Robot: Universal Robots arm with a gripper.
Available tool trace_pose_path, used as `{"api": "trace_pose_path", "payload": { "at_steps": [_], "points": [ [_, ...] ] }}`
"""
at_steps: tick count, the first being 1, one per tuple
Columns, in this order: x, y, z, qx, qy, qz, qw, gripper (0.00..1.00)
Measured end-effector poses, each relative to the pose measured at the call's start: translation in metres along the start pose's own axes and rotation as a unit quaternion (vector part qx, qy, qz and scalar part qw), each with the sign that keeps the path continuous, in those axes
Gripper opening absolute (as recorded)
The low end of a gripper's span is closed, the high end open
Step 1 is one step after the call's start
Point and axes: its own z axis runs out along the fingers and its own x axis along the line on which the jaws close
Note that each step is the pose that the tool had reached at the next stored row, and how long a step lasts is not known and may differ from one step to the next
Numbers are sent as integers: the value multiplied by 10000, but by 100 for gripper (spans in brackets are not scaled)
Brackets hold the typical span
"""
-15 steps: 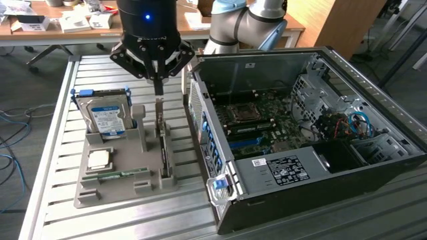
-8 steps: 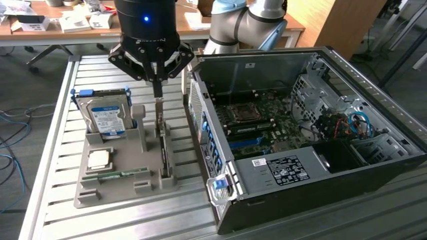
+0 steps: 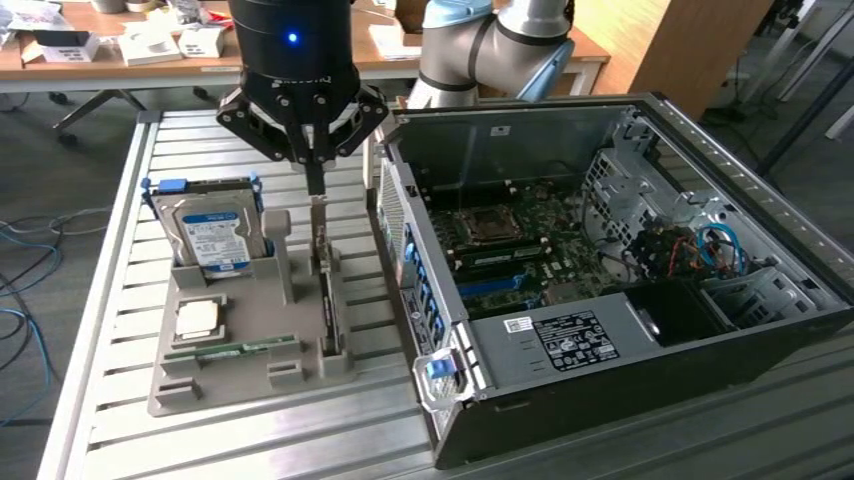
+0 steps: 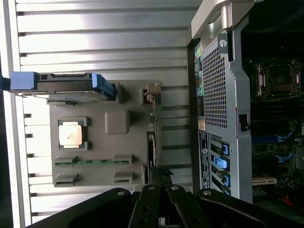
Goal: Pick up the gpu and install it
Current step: 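Pick up the gpu and move the gpu toward the slot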
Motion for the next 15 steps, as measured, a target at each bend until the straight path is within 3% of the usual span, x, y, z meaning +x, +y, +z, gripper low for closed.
{"api": "trace_pose_path", "payload": {
  "at_steps": [8,12,15],
  "points": [
    [0,0,0,-1,2,-31,10000,11],
    [2,0,3,-2,13,-293,9996,11],
    [2,0,6,-5,25,-563,9984,11]
  ]
}}
